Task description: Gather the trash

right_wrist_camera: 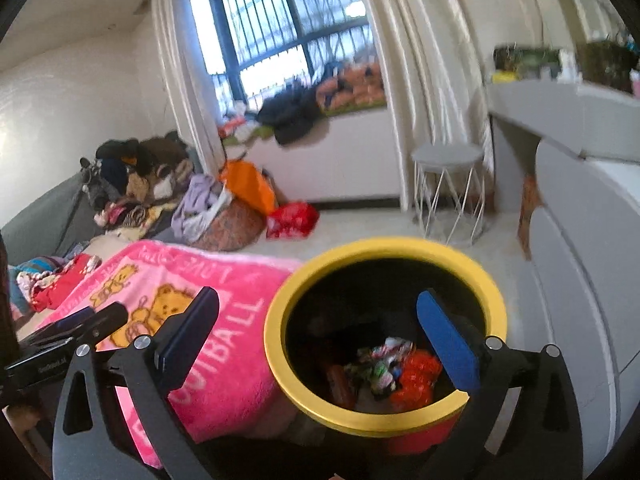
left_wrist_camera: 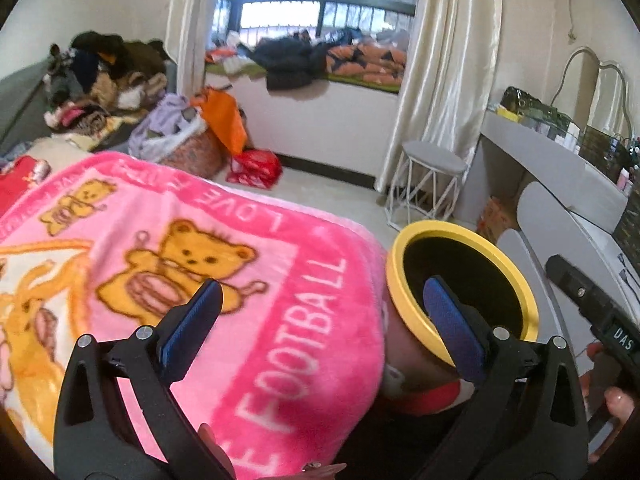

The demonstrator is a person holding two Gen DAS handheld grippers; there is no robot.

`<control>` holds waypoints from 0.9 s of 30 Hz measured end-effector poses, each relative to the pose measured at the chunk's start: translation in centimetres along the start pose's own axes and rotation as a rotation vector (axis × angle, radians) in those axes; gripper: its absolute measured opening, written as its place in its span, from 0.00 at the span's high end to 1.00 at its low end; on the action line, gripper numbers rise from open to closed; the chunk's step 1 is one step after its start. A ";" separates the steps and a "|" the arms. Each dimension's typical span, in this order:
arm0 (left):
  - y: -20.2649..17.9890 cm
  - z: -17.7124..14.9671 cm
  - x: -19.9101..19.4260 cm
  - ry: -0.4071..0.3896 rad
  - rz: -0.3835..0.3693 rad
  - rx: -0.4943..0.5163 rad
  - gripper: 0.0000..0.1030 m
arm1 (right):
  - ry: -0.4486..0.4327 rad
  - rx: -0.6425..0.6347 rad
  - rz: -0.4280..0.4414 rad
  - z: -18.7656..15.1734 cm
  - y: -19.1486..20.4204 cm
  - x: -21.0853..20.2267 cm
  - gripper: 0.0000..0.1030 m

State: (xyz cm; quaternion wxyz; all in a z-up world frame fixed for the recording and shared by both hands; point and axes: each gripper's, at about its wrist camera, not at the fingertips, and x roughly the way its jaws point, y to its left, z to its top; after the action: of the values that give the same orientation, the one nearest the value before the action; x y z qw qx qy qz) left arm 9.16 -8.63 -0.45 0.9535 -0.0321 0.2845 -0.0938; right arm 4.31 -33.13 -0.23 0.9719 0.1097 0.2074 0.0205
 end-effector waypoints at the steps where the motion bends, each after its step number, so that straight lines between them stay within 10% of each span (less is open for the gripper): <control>1: 0.1 -0.1 -0.3 -0.009 0.006 0.002 0.10 | -0.030 -0.008 -0.012 -0.1 0.1 -0.5 0.06; 10: 2.0 -2.8 -2.9 -0.079 0.049 0.001 0.10 | -0.169 -0.112 -0.037 -2.5 1.9 -3.3 0.06; 27: 2.1 -3.4 -3.5 -0.088 0.044 -0.018 0.10 | -0.175 -0.181 -0.035 -3.6 2.9 -2.8 0.06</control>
State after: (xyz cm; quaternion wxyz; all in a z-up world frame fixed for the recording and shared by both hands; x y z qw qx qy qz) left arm 4.73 -5.88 -1.67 0.9666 -0.0385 0.2437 -0.0688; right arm 0.27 -29.78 -1.69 0.9924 0.0192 0.1210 0.0126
